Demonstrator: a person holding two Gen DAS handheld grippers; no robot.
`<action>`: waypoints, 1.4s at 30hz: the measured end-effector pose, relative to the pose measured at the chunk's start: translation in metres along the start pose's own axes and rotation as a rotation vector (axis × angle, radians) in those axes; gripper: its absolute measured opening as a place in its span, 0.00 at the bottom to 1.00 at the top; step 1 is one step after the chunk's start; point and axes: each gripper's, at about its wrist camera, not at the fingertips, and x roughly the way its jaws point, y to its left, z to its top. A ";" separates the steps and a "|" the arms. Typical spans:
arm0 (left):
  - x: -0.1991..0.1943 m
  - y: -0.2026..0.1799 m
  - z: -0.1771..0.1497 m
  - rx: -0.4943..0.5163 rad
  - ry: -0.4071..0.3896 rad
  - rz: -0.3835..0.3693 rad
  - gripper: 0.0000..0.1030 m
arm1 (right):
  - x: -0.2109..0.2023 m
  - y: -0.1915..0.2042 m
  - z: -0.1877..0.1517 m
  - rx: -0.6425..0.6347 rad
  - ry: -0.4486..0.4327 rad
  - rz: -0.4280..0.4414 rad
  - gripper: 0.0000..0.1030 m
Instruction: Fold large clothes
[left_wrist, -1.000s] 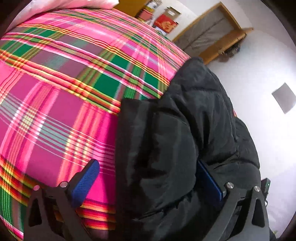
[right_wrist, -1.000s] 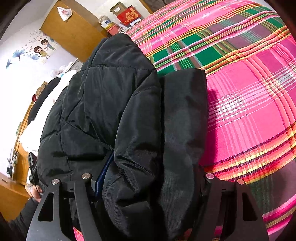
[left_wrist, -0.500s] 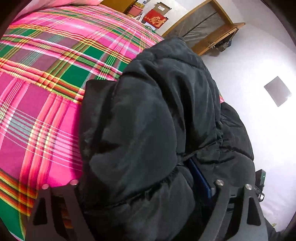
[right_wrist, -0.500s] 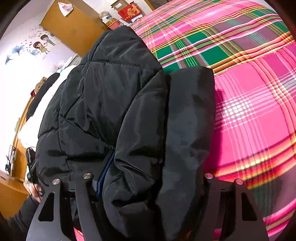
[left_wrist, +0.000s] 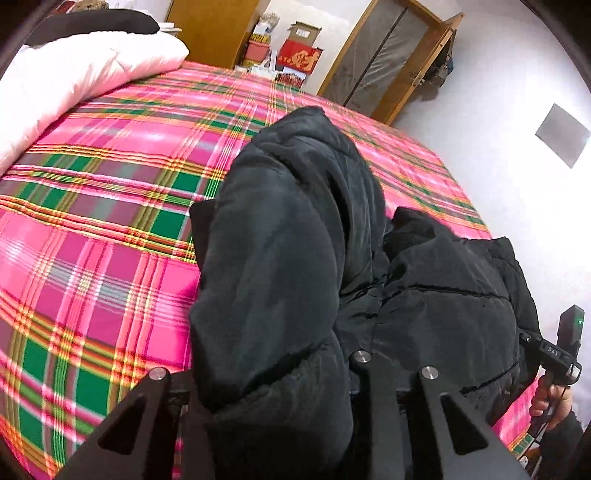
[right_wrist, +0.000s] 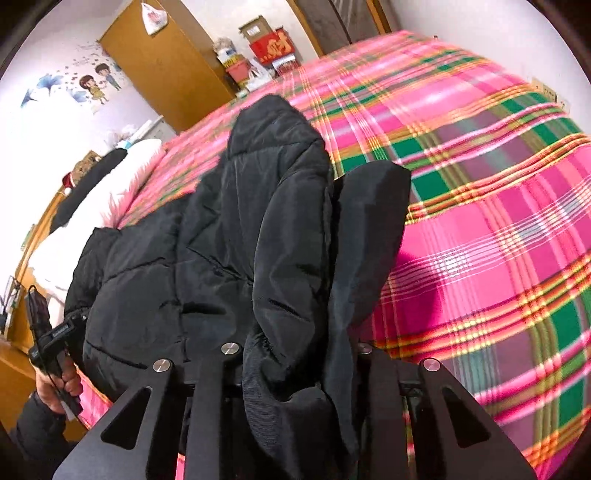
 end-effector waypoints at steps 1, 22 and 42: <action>-0.008 -0.002 0.000 -0.001 -0.007 -0.002 0.27 | -0.006 0.003 -0.002 -0.001 -0.005 0.003 0.25; -0.096 -0.021 -0.011 0.043 -0.084 -0.034 0.27 | -0.065 0.020 -0.015 -0.015 -0.067 0.042 0.25; -0.100 0.028 0.044 0.036 -0.147 0.012 0.27 | -0.011 0.076 0.024 -0.054 -0.069 0.093 0.25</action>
